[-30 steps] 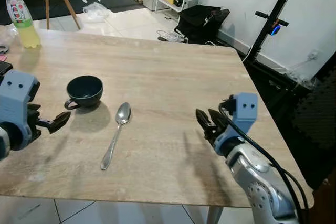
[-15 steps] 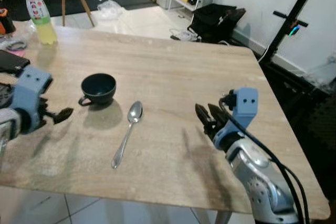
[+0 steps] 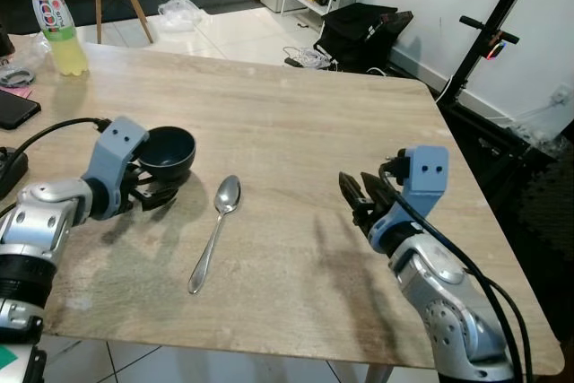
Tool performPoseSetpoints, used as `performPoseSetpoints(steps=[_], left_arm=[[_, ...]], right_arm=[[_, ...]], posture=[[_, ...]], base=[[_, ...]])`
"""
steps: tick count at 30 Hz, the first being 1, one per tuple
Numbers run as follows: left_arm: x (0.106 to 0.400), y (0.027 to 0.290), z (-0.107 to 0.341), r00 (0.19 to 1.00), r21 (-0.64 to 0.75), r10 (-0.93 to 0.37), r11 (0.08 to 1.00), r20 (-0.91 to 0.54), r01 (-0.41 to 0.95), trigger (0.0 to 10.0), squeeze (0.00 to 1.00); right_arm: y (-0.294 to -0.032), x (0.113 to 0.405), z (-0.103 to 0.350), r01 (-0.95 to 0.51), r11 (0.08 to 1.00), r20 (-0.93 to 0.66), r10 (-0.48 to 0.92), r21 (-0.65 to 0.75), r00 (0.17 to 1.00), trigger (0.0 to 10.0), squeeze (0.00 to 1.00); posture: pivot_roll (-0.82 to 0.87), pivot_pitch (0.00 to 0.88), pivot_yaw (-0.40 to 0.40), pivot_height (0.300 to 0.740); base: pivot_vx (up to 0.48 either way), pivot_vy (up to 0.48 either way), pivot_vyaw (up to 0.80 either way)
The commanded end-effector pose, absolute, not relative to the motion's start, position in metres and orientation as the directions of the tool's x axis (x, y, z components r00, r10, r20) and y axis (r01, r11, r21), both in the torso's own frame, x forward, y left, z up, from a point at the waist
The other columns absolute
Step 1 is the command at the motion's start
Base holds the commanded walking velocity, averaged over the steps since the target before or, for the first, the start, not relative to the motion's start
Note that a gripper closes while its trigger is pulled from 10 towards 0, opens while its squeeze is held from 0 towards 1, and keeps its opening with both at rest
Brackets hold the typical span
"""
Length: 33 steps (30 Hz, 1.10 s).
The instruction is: Setting the table
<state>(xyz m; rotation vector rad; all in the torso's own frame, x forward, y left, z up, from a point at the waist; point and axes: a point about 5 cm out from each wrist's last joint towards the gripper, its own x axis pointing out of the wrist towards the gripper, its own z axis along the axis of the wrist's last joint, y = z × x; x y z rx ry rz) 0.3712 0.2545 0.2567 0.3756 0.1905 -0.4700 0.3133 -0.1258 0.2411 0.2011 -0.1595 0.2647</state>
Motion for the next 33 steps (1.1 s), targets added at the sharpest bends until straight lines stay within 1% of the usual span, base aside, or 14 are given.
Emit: performPoseSetpoints(steps=[1, 9, 12, 22, 33], left_arm=[[0.371, 0.254, 0.254, 0.868, 0.325, -0.41, 0.81, -0.281, 0.488, 0.0, 0.0], [0.37, 0.258, 0.257, 0.864, 0.341, -0.424, 0.797, -0.273, 0.499, 0.0, 0.0], [0.369, 0.262, 0.253, 0.876, 0.335, -0.397, 0.814, -0.272, 0.473, 0.0, 0.0], [0.369, 0.267, 0.251, 0.909, 0.334, -0.337, 0.851, -0.244, 0.405, 0.0, 0.0], [0.367, 0.261, 0.255, 0.912, 0.327, -0.356, 0.853, -0.205, 0.406, 0.0, 0.0]], right_arm=[[-0.131, 0.31, 0.239, -0.252, 0.952, 0.179, 0.221, 0.172, 0.959, 10.0, 0.0], [-0.131, 0.311, 0.239, -0.254, 0.952, 0.18, 0.223, 0.173, 0.958, 10.0, 0.0], [-0.128, 0.313, 0.239, -0.269, 0.948, 0.18, 0.238, 0.172, 0.954, 10.0, 0.0], [-0.128, 0.313, 0.239, -0.271, 0.948, 0.179, 0.241, 0.169, 0.954, 10.0, 0.0], [-0.129, 0.313, 0.239, -0.267, 0.949, 0.179, 0.237, 0.168, 0.955, 10.0, 0.0]], posture=[[0.15, 0.218, 0.002, 0.74], [0.16, 0.212, -0.001, 0.74], [0.17, 0.201, -0.015, 0.74], [0.16, 0.193, -0.017, 0.74], [0.16, 0.193, -0.016, 0.74]], base=[[0.0, 0.0, 0.0], [0.0, 0.0, 0.0], [0.0, 0.0, 0.0], [0.0, 0.0, 0.0], [0.0, 0.0, 0.0]])
